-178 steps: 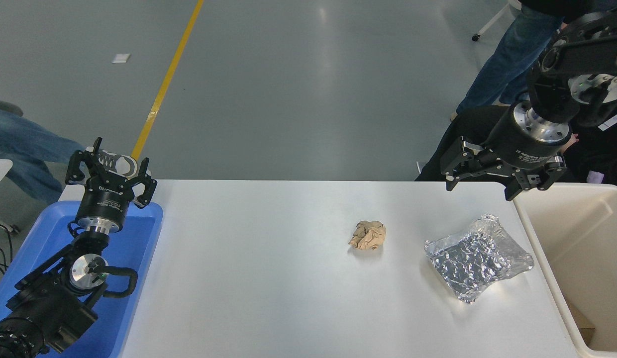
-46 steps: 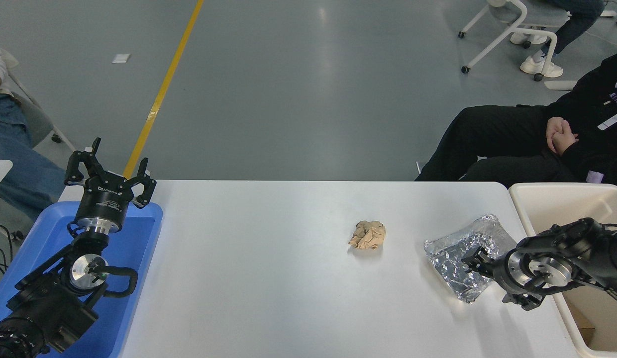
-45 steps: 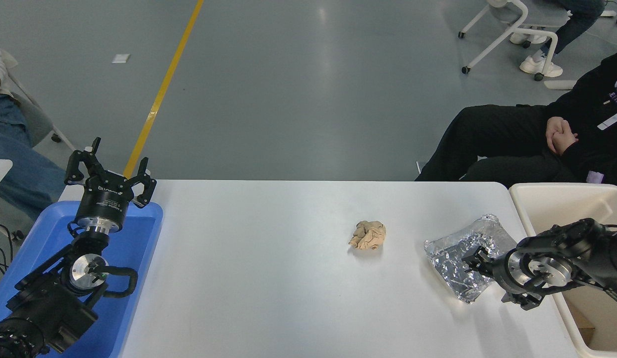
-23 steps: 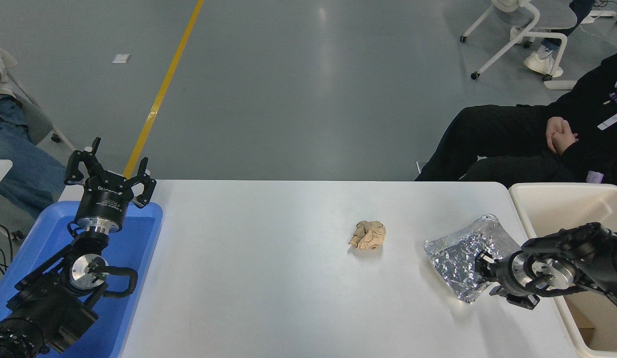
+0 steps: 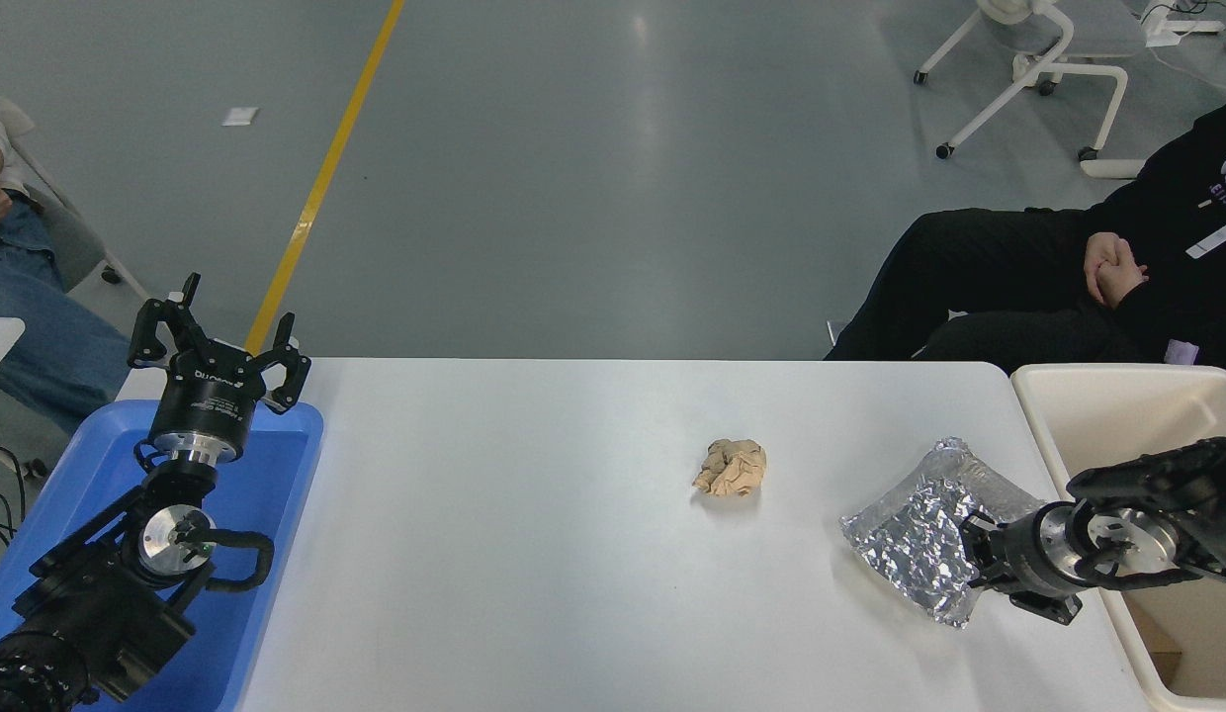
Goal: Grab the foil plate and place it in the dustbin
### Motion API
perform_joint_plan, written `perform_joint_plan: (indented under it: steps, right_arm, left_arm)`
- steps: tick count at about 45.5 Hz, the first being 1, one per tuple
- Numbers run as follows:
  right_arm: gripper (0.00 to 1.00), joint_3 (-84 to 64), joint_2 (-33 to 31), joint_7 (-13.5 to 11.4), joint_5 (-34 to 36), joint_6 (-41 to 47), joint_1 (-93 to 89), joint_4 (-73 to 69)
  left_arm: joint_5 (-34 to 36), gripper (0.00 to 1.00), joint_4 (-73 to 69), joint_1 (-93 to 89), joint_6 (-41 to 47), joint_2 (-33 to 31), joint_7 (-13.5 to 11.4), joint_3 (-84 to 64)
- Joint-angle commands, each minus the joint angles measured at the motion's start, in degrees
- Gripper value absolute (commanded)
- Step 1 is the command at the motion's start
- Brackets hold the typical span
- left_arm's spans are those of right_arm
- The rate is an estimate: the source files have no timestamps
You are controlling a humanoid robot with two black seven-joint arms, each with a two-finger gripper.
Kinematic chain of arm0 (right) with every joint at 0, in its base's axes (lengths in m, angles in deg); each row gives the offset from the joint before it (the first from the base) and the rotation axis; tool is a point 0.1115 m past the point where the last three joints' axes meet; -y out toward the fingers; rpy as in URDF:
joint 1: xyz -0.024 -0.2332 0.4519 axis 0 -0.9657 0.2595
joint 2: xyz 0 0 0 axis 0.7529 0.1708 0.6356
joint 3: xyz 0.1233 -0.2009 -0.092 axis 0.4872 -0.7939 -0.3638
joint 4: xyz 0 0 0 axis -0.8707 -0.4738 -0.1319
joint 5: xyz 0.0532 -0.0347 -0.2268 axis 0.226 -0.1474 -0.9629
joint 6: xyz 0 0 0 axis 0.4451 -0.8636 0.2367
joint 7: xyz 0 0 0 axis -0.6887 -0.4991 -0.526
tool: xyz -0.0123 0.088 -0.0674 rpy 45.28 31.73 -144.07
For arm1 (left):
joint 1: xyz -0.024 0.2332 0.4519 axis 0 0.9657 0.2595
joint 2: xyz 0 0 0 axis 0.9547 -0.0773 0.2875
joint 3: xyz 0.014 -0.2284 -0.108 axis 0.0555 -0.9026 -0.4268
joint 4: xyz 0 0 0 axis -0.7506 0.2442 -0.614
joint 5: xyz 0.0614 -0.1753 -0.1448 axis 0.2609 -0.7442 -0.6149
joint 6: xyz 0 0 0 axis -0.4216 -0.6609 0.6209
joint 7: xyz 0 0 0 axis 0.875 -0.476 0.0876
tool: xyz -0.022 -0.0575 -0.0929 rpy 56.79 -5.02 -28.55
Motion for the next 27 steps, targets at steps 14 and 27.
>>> perform_joint_plan:
  steps: [14,27]
  right_arm:
    - [0.00,-12.8,-5.8,0.1,-0.3,3.3,26.4,-18.6]
    - [0.00,-19.4,-6.3,0.1,-0.5,21.1,49.0,-24.6]
  left_arm:
    - [0.0,0.99,0.0,-0.1,0.0,0.0,0.1,0.0]
    - [0.0,0.99,0.0,-0.1,-0.1,0.0,0.1,0.0]
